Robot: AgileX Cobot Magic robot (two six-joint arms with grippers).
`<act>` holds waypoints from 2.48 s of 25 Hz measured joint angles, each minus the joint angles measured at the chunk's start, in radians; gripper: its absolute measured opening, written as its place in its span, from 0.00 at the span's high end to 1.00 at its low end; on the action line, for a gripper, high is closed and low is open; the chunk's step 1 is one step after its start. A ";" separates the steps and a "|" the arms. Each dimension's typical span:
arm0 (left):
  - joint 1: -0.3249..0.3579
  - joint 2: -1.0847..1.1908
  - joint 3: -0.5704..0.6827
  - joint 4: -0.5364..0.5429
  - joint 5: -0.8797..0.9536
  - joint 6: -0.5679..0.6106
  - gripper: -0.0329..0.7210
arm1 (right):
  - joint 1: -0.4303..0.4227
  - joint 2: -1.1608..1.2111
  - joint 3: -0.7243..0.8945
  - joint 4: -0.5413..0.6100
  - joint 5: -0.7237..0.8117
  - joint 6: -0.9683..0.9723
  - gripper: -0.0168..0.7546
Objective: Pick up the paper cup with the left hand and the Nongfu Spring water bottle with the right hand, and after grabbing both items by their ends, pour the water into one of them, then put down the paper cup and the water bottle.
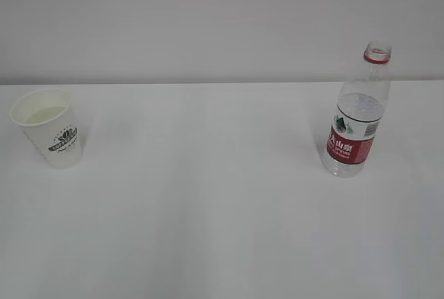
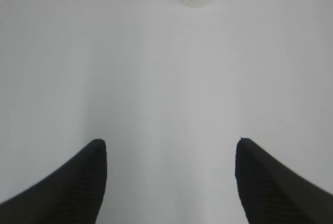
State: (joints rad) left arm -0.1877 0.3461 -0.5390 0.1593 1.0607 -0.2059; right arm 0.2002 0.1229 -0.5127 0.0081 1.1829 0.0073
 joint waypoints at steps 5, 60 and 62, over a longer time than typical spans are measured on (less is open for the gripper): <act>0.000 0.000 0.000 0.000 0.003 0.000 0.25 | 0.000 0.000 0.000 0.000 -0.003 0.000 0.22; 0.000 -0.341 0.013 -0.034 0.035 0.103 0.28 | 0.000 -0.139 0.018 0.002 -0.037 0.000 0.22; 0.000 -0.341 0.013 -0.034 0.035 0.103 0.20 | 0.000 -0.139 0.018 0.002 -0.037 0.000 0.22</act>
State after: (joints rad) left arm -0.1877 0.0049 -0.5257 0.1257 1.0957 -0.1028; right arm 0.2002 -0.0162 -0.4948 0.0099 1.1457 0.0073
